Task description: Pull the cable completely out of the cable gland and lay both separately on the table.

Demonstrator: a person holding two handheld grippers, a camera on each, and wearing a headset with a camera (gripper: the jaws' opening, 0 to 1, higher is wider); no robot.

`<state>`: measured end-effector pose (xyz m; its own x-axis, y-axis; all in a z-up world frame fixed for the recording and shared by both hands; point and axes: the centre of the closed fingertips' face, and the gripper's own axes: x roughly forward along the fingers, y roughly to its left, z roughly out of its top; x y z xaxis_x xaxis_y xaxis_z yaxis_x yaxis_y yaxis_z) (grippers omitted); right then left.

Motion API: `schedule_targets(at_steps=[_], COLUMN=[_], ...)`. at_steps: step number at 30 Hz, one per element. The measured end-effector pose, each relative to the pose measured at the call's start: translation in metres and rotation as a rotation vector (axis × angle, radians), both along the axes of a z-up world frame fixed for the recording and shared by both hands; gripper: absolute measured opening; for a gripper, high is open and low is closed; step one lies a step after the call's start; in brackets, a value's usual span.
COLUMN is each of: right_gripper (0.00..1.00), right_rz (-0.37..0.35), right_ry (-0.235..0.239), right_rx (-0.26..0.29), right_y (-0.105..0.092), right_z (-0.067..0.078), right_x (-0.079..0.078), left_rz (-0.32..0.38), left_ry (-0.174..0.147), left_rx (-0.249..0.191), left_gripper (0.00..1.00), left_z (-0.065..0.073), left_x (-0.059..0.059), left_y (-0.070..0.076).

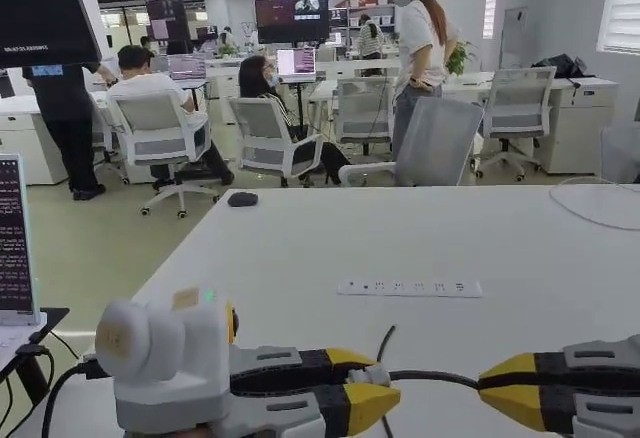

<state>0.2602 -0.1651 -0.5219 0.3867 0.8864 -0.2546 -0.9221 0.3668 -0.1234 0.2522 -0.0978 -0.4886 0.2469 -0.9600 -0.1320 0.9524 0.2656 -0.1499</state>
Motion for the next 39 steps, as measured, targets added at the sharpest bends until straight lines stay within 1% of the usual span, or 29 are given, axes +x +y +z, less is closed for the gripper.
schedule_targets(at_steps=[2, 3, 4, 5, 6, 7, 9, 12, 15, 17, 22, 24, 27, 29, 31, 34, 39], right_gripper=[0.06, 0.07, 0.09, 0.12, 0.14, 0.16, 0.15, 0.16, 0.16, 0.15, 0.13, 0.11, 0.06, 0.06, 0.06, 0.04, 0.03], right_rz=[0.012, 0.025, 0.032, 0.048, 0.053, 0.067, 0.096, 0.143, 0.191, 0.206, 0.226, 0.23, 0.244, 0.245, 0.25, 0.256, 0.257], right_ry=[-0.011, -0.023, -0.033, -0.053, -0.06, -0.08, -0.107, -0.119, -0.137, -0.136, -0.116, -0.114, -0.102, -0.099, -0.08, -0.086, -0.078], right_rx=[0.009, 0.02, 0.018, 0.011, 0.008, -0.009, -0.038, -0.037, -0.065, -0.077, -0.081, -0.079, -0.076, -0.078, -0.069, -0.068, -0.066], right_y=[0.003, 0.007, 0.009, 0.014, 0.015, 0.02, 0.027, 0.038, 0.047, 0.051, 0.055, 0.056, 0.058, 0.058, 0.057, 0.056, 0.055], right_z=[0.007, 0.014, 0.017, 0.023, 0.024, 0.028, 0.032, 0.039, 0.039, 0.037, 0.031, 0.031, 0.028, 0.026, 0.026, 0.025, 0.023], right_x=[-0.001, -0.003, -0.004, -0.005, -0.006, -0.007, -0.009, -0.014, -0.019, -0.02, -0.022, -0.023, -0.026, -0.026, -0.028, -0.03, -0.032], left_rz=[-0.004, -0.009, -0.011, -0.017, -0.019, -0.025, -0.034, -0.046, -0.055, -0.057, -0.06, -0.062, -0.062, -0.065, -0.072, -0.075, -0.081], left_ry=[-0.003, -0.007, -0.01, -0.014, -0.014, -0.015, -0.017, -0.02, -0.023, -0.021, -0.02, -0.019, -0.017, -0.016, -0.015, -0.015, -0.012], left_rx=[-0.002, 0.003, 0.008, 0.015, 0.016, 0.019, 0.023, 0.031, 0.036, 0.035, 0.032, 0.034, 0.032, 0.035, 0.036, 0.037, 0.037], left_gripper=[0.17, 0.17, 0.17, 0.17, 0.17, 0.17, 0.17, 0.17, 0.17, 0.17, 0.17, 0.17, 0.17, 0.17, 0.17, 0.17, 0.17], left_z=[0.002, 0.002, 0.002, 0.001, 0.0, 0.0, -0.001, -0.002, -0.003, -0.003, -0.002, -0.003, -0.003, -0.003, -0.004, -0.004, -0.004], left_x=[0.0, 0.0, 0.0, -0.001, -0.001, -0.002, -0.004, -0.007, -0.009, -0.01, -0.011, -0.012, -0.011, -0.011, -0.013, -0.013, -0.014], left_y=[-0.001, -0.002, -0.003, -0.005, -0.005, -0.007, -0.009, -0.013, -0.014, -0.014, -0.014, -0.014, -0.015, -0.015, -0.015, -0.016, -0.018])
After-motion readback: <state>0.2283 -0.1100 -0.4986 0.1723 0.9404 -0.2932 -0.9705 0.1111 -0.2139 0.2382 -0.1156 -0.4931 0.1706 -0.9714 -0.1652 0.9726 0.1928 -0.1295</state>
